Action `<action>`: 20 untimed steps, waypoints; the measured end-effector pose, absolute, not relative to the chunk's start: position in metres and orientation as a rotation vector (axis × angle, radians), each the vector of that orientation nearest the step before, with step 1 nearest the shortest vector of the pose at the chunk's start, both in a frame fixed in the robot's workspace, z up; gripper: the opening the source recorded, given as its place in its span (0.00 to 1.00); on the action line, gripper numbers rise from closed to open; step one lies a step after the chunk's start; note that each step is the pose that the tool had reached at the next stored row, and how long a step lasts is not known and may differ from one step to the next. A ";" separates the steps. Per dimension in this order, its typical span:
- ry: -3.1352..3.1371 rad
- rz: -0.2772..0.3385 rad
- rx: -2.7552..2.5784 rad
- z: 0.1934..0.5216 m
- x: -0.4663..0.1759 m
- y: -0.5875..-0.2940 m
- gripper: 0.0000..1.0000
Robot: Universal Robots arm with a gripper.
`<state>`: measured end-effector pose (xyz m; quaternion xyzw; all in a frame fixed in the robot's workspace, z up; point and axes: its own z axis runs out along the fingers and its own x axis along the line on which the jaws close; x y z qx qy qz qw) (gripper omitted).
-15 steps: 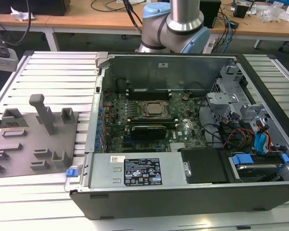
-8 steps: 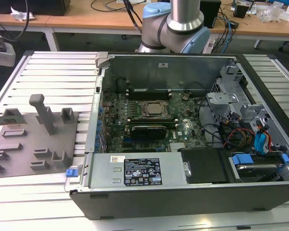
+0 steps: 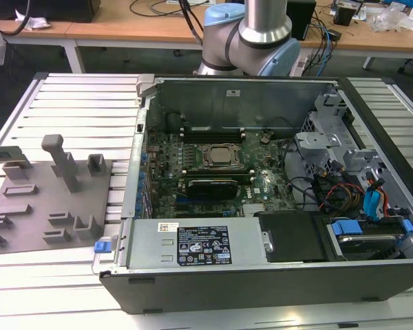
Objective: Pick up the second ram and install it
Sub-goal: 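Pick up the second ram and move it above second insertion slot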
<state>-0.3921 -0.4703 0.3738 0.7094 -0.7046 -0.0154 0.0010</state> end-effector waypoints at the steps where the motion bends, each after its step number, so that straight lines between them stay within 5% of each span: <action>1: -2.212 -0.048 2.227 0.376 -0.392 -0.470 0.14; 20: -2.213 -0.049 2.228 0.417 -0.392 -0.470 0.14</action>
